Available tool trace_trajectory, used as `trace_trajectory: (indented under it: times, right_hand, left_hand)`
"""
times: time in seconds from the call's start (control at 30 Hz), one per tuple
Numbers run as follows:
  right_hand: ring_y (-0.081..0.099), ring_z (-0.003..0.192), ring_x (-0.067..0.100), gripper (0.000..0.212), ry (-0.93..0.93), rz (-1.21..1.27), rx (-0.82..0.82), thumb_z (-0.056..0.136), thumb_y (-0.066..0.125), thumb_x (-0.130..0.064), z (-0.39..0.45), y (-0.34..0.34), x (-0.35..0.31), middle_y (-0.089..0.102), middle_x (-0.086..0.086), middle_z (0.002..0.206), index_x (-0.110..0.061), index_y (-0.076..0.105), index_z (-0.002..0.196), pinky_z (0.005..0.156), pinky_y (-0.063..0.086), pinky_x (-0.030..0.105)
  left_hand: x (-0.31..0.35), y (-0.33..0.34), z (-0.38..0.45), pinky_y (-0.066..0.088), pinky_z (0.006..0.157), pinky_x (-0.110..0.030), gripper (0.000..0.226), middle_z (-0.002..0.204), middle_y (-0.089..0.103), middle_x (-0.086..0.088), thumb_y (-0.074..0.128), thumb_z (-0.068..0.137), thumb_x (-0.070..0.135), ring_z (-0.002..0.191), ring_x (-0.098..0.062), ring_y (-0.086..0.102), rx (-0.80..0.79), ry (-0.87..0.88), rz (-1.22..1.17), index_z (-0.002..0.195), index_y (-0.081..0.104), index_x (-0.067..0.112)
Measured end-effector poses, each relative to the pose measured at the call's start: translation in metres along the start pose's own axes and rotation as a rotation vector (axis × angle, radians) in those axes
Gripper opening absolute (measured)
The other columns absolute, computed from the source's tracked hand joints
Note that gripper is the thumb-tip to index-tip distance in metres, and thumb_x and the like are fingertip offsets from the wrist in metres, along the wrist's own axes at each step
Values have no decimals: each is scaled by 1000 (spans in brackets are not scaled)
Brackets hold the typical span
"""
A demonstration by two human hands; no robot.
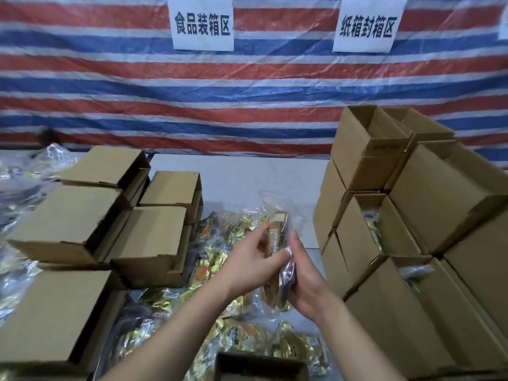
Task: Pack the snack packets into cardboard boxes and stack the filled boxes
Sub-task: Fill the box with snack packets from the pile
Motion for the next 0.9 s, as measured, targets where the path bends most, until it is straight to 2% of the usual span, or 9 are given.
trace_trajectory:
  times: [0.1,0.17,0.23,0.33,0.47,0.57,0.77,0.83,0.9]
  right_hand:
    - [67,114,29,86,12,-5,-67,71,70,-74,-13,-6,-1,66,15,129,-18,61,135,83,56,39]
    - [69,105,28,85,16,-47,-108,68,80,-64,-19,-10,4,67,18,125,-13,61,133,79,57,38]
    - [70,95,26,78,-6,-72,-101,68,81,-49,-23,-16,7,70,18,116,-6,61,130,74,58,36]
    - [69,77,21,69,2,73,-41,70,79,-38,-29,-28,14,72,12,101,-5,61,128,65,58,35]
    - [65,71,17,70,12,156,-27,75,80,-38,-44,-44,23,70,9,95,-6,55,131,63,59,33]
    - [70,81,12,91,-5,-156,-49,48,94,-36,-58,-42,34,73,0,97,-18,55,128,69,57,26]
    - [49,107,-26,77,-16,-1003,-298,66,84,-41,-75,-7,71,49,-39,122,-60,41,128,83,39,0]
    - [59,104,-10,72,12,-1157,-398,69,81,-40,-76,0,89,60,-31,115,-66,44,125,85,47,9]
    - [63,99,5,70,42,-1299,-448,69,76,-43,-74,1,103,64,-15,113,-51,48,132,89,53,26]
  left_hand:
    - [3,-2,-6,30,87,4,70,123,59,29,55,70,65,104,15,51,-16,36,227,137,52,43]
    - [3,-2,-11,26,109,-17,86,147,43,7,52,71,69,136,-8,36,-82,-10,379,148,44,33]
    - [-1,-1,-18,24,119,-31,89,155,34,5,62,74,68,145,-13,27,-236,-23,355,152,38,34]
    - [-20,-4,-44,31,116,-32,97,157,32,15,75,76,61,143,-3,32,-499,-143,92,156,24,40]
    - [-78,-18,-80,40,107,-25,79,151,40,17,64,88,59,133,-2,43,-407,-274,71,155,29,36]
    - [-133,-9,-107,39,109,-27,64,151,44,12,54,96,57,131,-7,47,-424,-345,271,152,37,32]
    - [-187,12,-133,42,106,-28,33,139,56,8,48,104,35,126,-12,53,-379,-366,278,136,56,29]
    - [-194,11,-137,43,103,-17,39,142,49,11,55,102,28,129,-13,51,-376,-371,273,140,52,24]
    - [-196,9,-140,44,100,-13,48,138,53,10,66,95,28,125,-11,53,-365,-373,260,140,53,22]
Point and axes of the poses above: each hand's wrist, its own z-axis towards the middle knuckle, its own y-axis out of the palm, x = y × z, the point moved 6 cm from there along z, towards the middle knuckle
